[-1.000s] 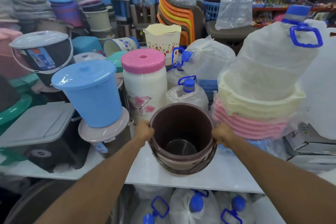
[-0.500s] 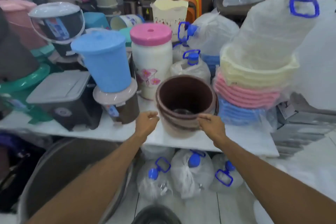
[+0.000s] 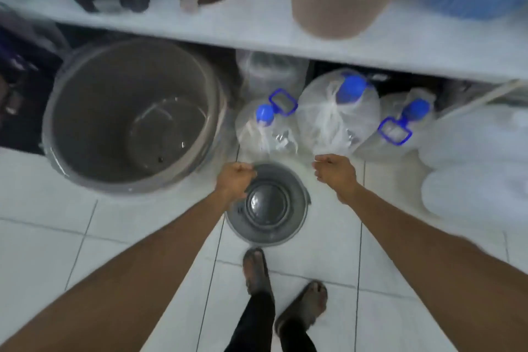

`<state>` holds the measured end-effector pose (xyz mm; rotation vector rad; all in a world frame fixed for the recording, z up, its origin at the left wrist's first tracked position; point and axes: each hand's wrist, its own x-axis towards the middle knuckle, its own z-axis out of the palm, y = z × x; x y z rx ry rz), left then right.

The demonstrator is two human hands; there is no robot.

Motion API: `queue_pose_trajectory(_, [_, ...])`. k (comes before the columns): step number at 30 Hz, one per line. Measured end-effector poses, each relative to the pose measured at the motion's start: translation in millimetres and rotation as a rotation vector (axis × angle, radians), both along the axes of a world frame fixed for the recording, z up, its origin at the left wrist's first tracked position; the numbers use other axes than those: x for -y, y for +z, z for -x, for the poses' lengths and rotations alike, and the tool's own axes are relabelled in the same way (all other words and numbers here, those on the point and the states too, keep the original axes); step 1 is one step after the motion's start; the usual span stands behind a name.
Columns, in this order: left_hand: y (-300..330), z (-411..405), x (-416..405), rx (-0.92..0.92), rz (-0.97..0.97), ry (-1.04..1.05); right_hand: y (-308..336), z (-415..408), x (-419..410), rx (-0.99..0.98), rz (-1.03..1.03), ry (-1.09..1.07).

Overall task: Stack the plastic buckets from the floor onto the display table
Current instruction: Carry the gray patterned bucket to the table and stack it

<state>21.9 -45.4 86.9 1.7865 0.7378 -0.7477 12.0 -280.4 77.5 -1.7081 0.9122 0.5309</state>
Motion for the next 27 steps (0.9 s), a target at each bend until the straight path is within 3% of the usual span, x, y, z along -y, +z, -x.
queue_pose_trajectory(4, [-96.2, 32.5, -34.4, -0.145, -0.118, 0.066, -92.0, 28.7, -16.5, -0.206, 0.048, 0.027])
queue_pose_trajectory(9, [-164.0, 31.1, -65.2, -0.203, -0.218, 0.020, -168.0, 41.1, -33.4, -0.293, 0.028, 0.063])
queue_pose_trajectory(15, [-181.4, 23.8, -76.1, -0.309, 0.006, 0.008, -181.6, 37.8, -37.5, -0.327, -0.128, -0.059])
queue_pose_trajectory(21, [-124.2, 25.1, -83.6, -0.184, -0.063, 0.087, -115.3, 37.4, -37.3, -0.248, -0.173, -0.117])
queue_pose_trajectory(27, [16.6, 28.7, -95.0, 0.058, -0.094, 0.210, 48.4, 34.2, -26.5, -0.030, -0.156, -0.112])
